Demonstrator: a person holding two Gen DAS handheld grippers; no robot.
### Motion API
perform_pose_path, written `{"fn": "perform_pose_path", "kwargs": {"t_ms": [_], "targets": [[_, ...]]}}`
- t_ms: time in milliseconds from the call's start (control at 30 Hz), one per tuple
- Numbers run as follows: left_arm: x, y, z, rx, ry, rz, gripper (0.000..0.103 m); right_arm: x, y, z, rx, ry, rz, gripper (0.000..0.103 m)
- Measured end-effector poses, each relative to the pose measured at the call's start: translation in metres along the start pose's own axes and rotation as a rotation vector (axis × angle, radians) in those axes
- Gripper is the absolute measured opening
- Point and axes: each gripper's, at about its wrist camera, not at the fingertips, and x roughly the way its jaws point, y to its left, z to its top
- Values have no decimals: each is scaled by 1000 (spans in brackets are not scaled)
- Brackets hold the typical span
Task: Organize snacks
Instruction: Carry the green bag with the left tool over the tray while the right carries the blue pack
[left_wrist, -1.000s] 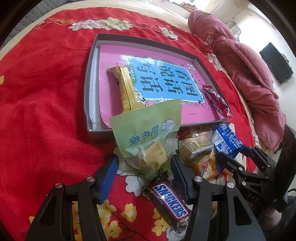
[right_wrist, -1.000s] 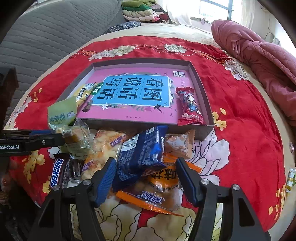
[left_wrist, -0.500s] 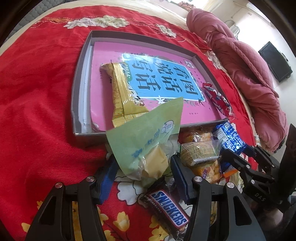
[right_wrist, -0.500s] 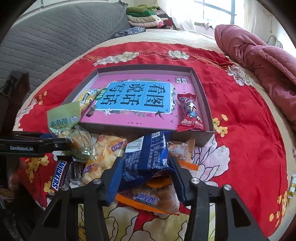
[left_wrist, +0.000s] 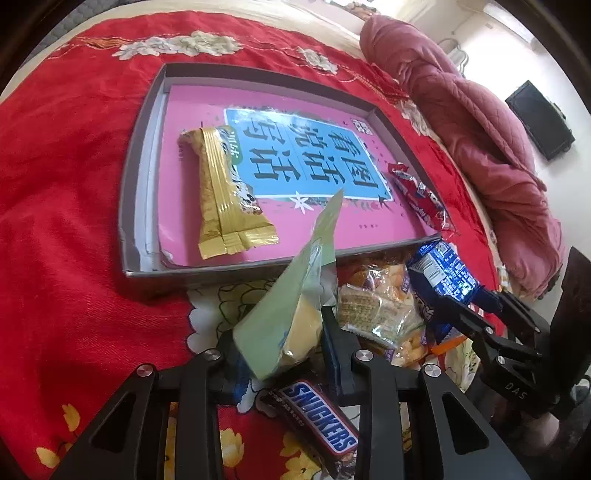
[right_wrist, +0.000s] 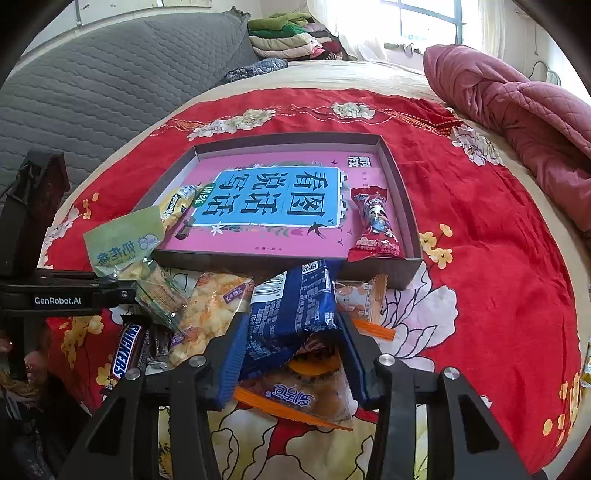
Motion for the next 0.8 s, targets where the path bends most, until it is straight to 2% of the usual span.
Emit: {"fn": "perform_pose_path", "kwargs": {"t_ms": [233,500,800], "targets": [[-18,6,-1,-16,-29,-8,34,-6,-2,-2,12,-1,-1,47],[-43,7,5,-7,-116,-6,34,-17,-5,-1,36,-15,17,46],[-44,3,5,8,-122,-1,34,-9,-8,-2,44,7,9,47]]}}
